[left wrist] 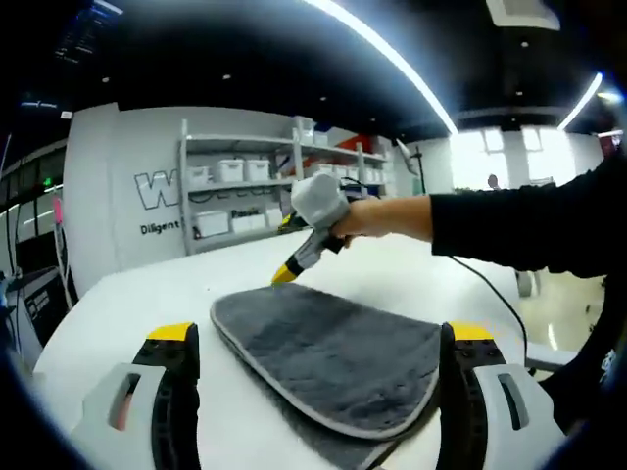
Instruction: Open the folded towel by lifting each exposed corner and separating the folded layers until the towel lies flat within the target outline without major curled edges
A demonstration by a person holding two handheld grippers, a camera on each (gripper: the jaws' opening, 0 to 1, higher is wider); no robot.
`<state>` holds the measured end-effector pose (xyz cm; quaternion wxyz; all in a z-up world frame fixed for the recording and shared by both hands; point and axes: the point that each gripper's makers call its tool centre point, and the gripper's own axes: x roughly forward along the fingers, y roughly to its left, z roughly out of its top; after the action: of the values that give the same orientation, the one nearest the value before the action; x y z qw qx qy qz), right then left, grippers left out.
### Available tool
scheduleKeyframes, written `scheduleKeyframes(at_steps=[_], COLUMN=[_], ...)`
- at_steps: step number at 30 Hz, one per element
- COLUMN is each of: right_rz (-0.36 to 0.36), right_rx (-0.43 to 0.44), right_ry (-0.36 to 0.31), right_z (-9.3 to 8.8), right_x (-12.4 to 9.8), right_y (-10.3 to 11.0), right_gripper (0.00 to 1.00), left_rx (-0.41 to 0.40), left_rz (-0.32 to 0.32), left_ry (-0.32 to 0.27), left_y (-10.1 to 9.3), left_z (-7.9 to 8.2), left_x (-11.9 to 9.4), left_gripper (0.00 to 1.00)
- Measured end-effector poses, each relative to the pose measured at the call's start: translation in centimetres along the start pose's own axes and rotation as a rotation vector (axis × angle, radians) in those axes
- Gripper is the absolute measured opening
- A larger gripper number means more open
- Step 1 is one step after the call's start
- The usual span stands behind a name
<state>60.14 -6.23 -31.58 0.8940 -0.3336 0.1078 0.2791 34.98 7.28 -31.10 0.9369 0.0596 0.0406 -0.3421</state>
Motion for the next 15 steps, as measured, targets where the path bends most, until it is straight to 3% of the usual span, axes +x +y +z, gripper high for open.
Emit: scheduleKeyframes(at_steps=[3,6,10,15], right_rz=[-0.111,-0.135,-0.184,-0.181], right_rx=[0.122,0.205,0.221,0.259], right_ry=[-0.022,-0.091,-0.166,-0.227], right_z=[0.6,1.4,2.2,2.2], right_x=[-2.5,-5.0,-8.9,-13.9], right_y=[-1.2,-1.0,-0.9,0.9], right_gripper=[1.00,1.00,1.00,1.00], left_rx=[0.020,0.015,-0.008,-0.051], left_rz=[0.035,0.053,0.072,0.116], left_ry=[-0.014,-0.022,-0.027,-0.041], left_y=[1.2,1.8,2.3,3.8], left_z=[0.4,0.6,1.0,1.4], left_x=[-0.3,-0.4,-0.6,-1.5], left_gripper=[1.00,1.00,1.00,1.00])
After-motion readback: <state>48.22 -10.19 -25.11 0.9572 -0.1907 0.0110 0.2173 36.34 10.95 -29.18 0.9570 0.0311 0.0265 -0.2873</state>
